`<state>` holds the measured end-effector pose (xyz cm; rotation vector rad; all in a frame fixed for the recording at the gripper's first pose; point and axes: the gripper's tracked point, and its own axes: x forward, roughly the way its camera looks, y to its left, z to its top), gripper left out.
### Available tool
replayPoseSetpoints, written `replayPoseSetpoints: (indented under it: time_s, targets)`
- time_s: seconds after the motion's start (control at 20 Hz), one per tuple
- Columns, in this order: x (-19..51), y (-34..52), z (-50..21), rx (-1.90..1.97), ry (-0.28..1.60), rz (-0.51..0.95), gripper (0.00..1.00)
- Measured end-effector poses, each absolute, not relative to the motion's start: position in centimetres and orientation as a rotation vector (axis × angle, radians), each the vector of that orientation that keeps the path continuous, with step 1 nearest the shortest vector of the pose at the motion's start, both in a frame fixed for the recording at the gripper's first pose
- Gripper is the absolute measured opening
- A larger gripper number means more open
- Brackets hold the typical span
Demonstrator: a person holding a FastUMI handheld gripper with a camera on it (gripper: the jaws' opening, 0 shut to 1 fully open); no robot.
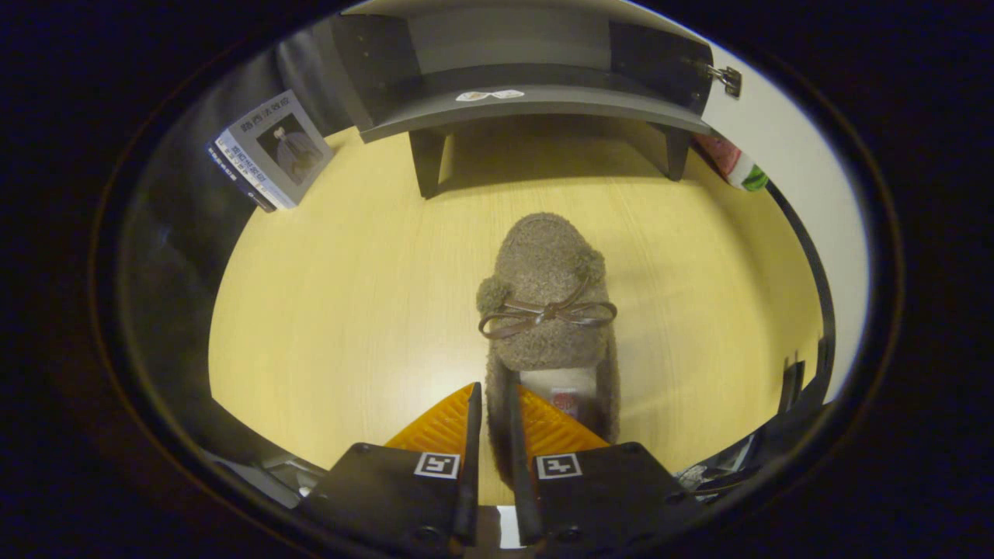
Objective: Open the shoe cabinet door, grab the shoes and put them into the shoe cabinet, then close the shoe cabinet door.
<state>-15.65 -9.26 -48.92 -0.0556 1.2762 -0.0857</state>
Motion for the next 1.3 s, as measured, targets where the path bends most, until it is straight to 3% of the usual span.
replayPoseSetpoints:
  time_s: [0.45, 0.7, 1.3]
  targets:
    - [-15.3, -9.9, -50.0, -0.125, 1.269, -0.112, 0.22]
    - [-14.8, -10.0, -50.3, -0.097, 1.247, -0.146, 0.03]
    - [-11.9, -12.3, -42.5, -0.099, 1.042, -0.234, 0.03]
